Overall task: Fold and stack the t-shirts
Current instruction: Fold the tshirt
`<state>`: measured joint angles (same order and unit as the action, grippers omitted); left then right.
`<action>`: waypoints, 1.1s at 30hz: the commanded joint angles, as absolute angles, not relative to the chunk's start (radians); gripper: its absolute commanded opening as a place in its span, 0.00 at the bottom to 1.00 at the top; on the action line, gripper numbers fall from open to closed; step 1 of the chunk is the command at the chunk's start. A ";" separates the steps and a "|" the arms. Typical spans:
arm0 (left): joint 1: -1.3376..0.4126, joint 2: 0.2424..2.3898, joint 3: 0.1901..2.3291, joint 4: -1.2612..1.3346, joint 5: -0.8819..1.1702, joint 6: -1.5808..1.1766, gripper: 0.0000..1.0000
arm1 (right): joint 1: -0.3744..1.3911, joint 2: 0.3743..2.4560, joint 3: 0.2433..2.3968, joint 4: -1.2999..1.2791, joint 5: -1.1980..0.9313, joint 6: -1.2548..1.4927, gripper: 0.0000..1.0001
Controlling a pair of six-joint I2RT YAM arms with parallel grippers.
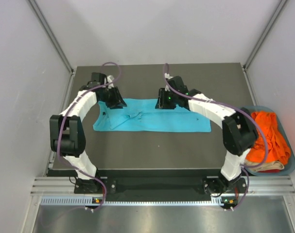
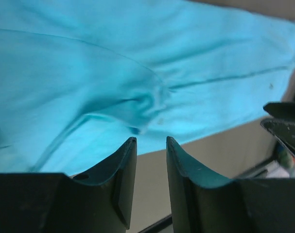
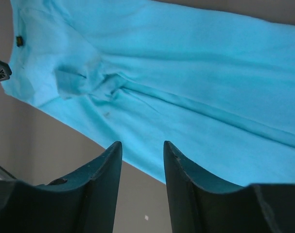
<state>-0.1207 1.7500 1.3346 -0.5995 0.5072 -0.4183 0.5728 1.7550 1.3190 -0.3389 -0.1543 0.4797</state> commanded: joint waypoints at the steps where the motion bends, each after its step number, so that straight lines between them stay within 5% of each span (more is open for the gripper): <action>1: -0.054 1.701 1.324 -0.647 0.333 -0.434 0.36 | 0.633 1.859 1.459 -0.357 -0.173 0.607 0.39; 4: -0.025 1.645 1.231 -0.603 0.241 -0.457 0.36 | 0.692 1.940 1.552 -0.417 -0.097 0.730 0.33; 16: 0.081 1.339 0.914 -0.350 0.107 -0.627 0.37 | 0.770 2.118 1.644 -0.384 -0.156 1.323 0.38; 33: 0.100 1.350 0.887 -0.293 0.153 -0.638 0.38 | 0.770 2.209 1.690 -0.324 -0.167 1.522 0.40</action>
<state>0.0914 1.3605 0.9085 -0.3428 0.1486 -0.6369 0.7692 2.1834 1.6321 -0.3649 -0.1535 1.4788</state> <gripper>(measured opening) 0.382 0.402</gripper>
